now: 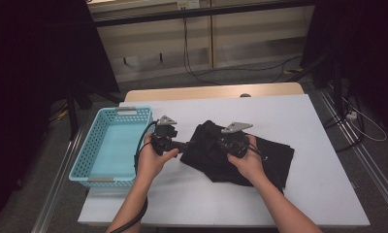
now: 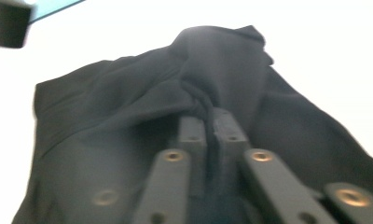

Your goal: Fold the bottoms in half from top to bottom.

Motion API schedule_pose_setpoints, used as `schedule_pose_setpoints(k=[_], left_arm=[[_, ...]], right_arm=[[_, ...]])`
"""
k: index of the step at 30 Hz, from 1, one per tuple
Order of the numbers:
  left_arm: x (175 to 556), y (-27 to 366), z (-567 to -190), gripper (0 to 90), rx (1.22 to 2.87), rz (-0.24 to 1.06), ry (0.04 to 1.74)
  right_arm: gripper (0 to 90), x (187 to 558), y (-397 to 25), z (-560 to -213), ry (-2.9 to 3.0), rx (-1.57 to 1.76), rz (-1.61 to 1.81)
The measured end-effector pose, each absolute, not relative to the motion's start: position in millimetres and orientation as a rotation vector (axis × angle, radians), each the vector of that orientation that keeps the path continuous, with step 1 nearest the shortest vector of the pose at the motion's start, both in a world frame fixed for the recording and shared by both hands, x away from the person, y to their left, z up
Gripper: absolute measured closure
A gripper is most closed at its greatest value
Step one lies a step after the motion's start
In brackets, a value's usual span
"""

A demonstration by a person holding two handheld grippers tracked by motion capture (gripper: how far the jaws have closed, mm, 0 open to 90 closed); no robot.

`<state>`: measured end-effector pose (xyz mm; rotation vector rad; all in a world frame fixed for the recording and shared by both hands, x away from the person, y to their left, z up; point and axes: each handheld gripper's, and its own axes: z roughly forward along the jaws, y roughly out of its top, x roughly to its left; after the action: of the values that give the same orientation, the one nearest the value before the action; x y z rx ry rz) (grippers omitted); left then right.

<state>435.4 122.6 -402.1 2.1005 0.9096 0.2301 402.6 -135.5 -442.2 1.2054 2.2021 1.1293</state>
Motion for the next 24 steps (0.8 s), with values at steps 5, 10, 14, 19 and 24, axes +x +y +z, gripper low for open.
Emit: schedule_pose_setpoints(k=[5, 10, 14, 19, 24], left_arm=[[436, 124, -401, 14.2, 2.096, 0.234, 0.912], [436, 122, -401, 14.2, 2.102, 0.239, 0.914], [436, 121, -403, 14.2, 2.1, 0.237, 0.921], [436, 121, -404, 14.2, 2.109, 0.234, 0.919], [436, 120, -405, 14.2, 2.122, 0.231, 0.916]], right_arm=[[80.9, 404, -167, -437, 2.12, 1.355, 1.164], [63.5, 396, -198, -437, 2.062, 1.415, 1.056], [58.5, 388, -205, -434, 2.078, 1.374, 1.055], [55.2, 387, -191, -433, 2.14, 1.267, 1.079], [62.4, 395, -177, -447, 2.209, 1.241, 1.015]])
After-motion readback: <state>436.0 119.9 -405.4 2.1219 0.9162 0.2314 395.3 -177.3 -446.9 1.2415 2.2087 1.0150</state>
